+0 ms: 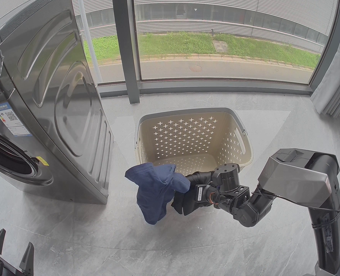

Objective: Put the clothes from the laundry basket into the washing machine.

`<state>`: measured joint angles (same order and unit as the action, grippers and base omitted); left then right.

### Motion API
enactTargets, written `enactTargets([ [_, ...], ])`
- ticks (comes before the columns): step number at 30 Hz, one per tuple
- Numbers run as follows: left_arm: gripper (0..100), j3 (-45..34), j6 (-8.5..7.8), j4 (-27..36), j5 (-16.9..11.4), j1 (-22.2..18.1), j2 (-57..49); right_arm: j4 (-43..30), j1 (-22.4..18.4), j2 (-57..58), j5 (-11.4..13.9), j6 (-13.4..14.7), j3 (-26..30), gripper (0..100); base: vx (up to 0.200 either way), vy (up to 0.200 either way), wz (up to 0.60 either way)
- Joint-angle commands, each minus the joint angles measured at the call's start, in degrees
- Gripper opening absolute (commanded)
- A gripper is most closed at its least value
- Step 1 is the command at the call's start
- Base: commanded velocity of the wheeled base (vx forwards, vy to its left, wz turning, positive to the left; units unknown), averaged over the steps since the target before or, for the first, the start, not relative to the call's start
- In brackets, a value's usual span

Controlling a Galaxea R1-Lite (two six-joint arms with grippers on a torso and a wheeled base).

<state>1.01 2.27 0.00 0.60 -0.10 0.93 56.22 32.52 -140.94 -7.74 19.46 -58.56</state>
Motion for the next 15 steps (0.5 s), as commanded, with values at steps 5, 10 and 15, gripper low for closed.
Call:
enactTargets([
  [5, 100, -1.01, 0.02, 0.00, 0.02, 0.01, -0.93, 1.87, 1.49, 5.41, -0.08, 0.67, 5.57, 0, 0.000, 0.000, 0.00],
  [10, 100, -1.01, 0.02, 0.00, 0.02, 0.01, -0.93, 2.75, 2.19, 12.79, -0.08, 0.76, 11.63, 0, 0.000, 0.000, 0.00],
  [15, 100, -1.01, 0.02, 0.00, 0.02, 0.01, -0.93, 6.97, 3.16, 16.75, -0.17, 0.14, 16.99, 0, 0.000, 0.000, 0.00],
])
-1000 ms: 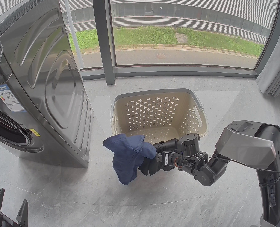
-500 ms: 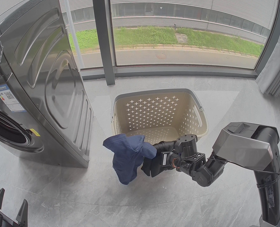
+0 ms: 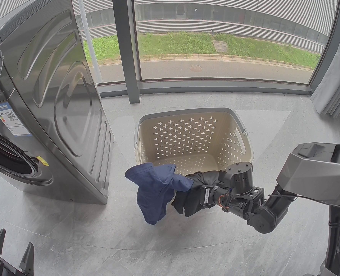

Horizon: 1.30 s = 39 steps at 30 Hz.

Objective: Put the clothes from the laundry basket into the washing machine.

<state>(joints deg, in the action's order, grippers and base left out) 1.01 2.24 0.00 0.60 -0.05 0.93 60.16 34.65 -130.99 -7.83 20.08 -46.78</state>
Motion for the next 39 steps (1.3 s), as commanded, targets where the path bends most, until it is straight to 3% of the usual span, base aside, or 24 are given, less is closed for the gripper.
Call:
enactTargets([
  [1, 100, -1.01, 0.04, 0.00, 0.02, -0.04, -0.93, 3.03, 1.04, 6.80, -0.08, -0.48, 5.20, 0, 0.000, 0.000, 0.00],
  [9, 100, -1.01, -0.05, -0.09, 0.02, -0.04, -0.93, 9.45, 0.95, 10.84, 0.00, -3.29, 8.19, 0, 0.000, 0.000, 0.00],
  [22, 100, -1.01, -0.57, 0.00, 0.19, -0.04, -0.93, 9.36, 1.13, 27.36, 0.62, -4.26, 12.32, 0, 0.000, 0.000, 0.00],
  [27, 100, -1.01, -0.92, 0.00, 0.37, -0.13, -0.93, 8.48, 2.09, 36.42, 2.38, -7.25, 13.64, 0, 0.000, 0.000, 0.00],
  [34, 100, -1.01, -0.05, -0.09, 0.19, -0.04, -0.93, 8.48, 4.11, 40.37, 2.29, -9.09, 14.70, 0, 0.000, 0.000, 0.00],
  [39, 100, -1.01, 0.04, 0.00, 0.11, -0.04, -0.93, 8.92, 4.47, 41.95, 2.47, -12.61, 15.75, 0, -0.040, 0.000, 0.00],
])
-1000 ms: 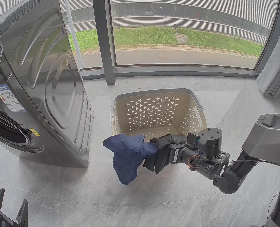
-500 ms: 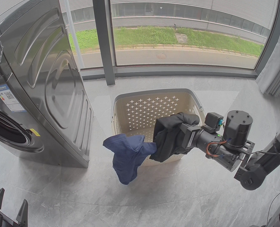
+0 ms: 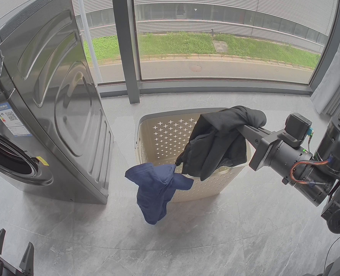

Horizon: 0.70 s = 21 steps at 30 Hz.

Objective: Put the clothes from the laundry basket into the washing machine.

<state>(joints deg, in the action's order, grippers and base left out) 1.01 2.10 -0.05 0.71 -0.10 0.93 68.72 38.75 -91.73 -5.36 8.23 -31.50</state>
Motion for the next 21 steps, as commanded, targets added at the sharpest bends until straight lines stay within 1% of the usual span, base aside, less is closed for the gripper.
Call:
enactTargets([
  [1, 100, -1.01, 0.19, 0.05, 0.00, 0.01, -0.93, 0.63, 0.18, 2.70, 0.00, -1.20, 0.56, 0, -0.200, 0.000, 0.00],
  [2, 100, -1.01, 0.28, 0.05, 0.00, 0.01, -0.93, 0.89, 0.09, 2.70, 0.00, -1.90, 0.65, 0, -0.200, 0.000, 0.00],
  [4, 100, -1.01, 0.28, -0.04, 0.00, 0.01, -0.93, 1.07, 0.09, 2.70, -0.09, -2.34, 0.65, 0, -0.200, 0.000, 0.00],
  [11, 100, -1.01, 0.28, 0.05, 0.00, 0.01, -0.93, 1.07, 0.45, 4.02, -0.09, -2.43, 0.30, 0, -0.200, 0.000, 0.00],
  [17, 100, -1.01, 0.36, 0.05, 0.00, 0.01, -0.93, 1.07, 0.45, 4.02, -0.17, -2.43, 0.48, 0, 0.000, 0.000, 0.00],
  [21, 100, -1.01, 0.36, 0.05, 0.00, 0.01, -0.93, 1.07, 0.45, 4.02, -0.17, -2.43, 0.30, 0, 0.000, 0.200, 0.00],
])
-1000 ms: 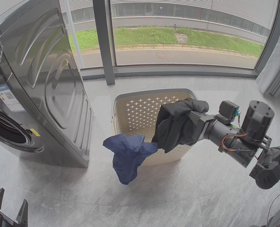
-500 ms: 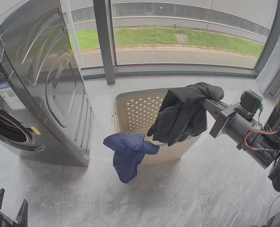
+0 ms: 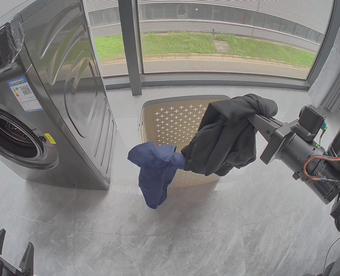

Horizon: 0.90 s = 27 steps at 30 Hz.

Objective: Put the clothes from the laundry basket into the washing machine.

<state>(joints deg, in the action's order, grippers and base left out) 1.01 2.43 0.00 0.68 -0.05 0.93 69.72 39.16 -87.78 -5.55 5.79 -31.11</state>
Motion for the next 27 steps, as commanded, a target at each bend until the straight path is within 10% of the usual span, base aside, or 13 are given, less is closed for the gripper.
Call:
enactTargets([
  [1, 100, -1.01, 0.04, 0.00, 0.02, -0.04, -0.93, 0.07, 0.04, 0.07, 0.01, 0.01, -0.09, 0, 0.000, 0.200, 0.00],
  [27, 100, -0.92, 0.12, 0.00, 0.02, -0.04, -0.93, 1.91, 1.27, -0.28, 0.27, 0.01, -0.71, 0, 0.000, 0.200, 0.00],
])
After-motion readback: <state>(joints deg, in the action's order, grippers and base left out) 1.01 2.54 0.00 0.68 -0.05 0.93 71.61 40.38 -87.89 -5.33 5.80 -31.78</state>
